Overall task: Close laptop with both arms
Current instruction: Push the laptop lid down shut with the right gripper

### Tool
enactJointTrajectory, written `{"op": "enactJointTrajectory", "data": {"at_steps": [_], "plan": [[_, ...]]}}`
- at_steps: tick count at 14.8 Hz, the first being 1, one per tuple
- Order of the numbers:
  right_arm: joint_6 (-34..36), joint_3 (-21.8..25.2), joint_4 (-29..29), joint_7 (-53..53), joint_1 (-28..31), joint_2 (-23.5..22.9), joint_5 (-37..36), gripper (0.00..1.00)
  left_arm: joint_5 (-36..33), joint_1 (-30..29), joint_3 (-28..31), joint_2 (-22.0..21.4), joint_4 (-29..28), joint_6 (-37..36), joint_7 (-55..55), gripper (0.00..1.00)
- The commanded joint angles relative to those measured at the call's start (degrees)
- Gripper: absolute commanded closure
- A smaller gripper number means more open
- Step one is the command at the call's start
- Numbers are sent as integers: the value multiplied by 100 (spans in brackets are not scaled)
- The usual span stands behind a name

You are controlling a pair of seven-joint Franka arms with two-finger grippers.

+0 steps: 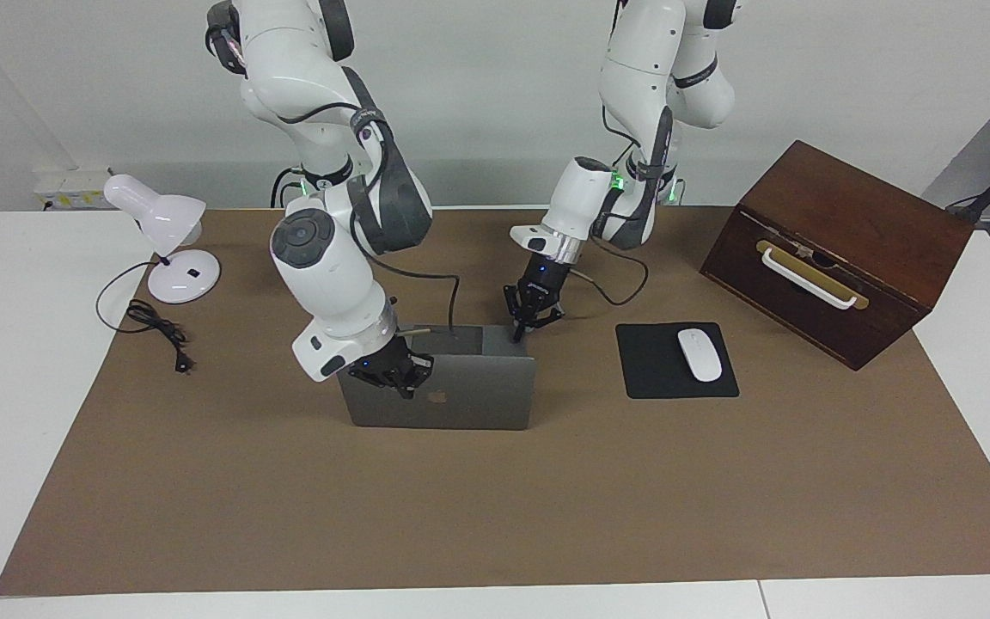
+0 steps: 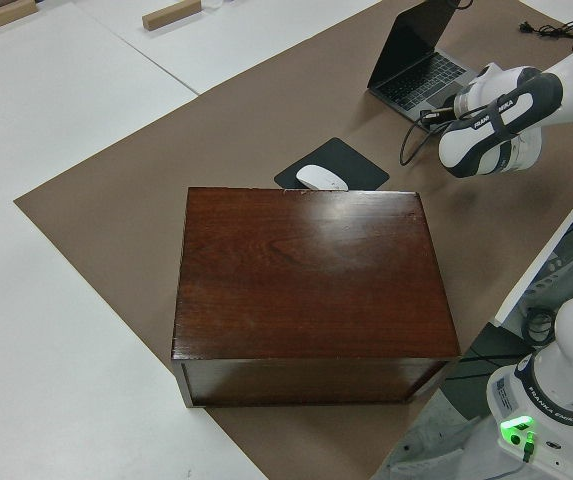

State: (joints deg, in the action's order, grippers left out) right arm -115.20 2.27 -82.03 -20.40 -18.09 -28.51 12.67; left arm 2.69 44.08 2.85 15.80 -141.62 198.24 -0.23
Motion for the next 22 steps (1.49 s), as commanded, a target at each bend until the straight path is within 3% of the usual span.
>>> {"op": "enactJointTrajectory", "data": {"at_steps": [1, 8, 22], "plan": [[-55, -51, -542, 80, 43, 328, 236, 100, 48, 189, 120, 151, -137, 171, 155, 100], [-108, -42, -858, -7, 43, 434, 631, 100, 48, 189, 120, 169, -366, 250, 217, 100], [-845, -51, -2185, -333, -36, 794, 992, 100, 48, 224, 120, 257, -612, 250, 225, 100]]}}
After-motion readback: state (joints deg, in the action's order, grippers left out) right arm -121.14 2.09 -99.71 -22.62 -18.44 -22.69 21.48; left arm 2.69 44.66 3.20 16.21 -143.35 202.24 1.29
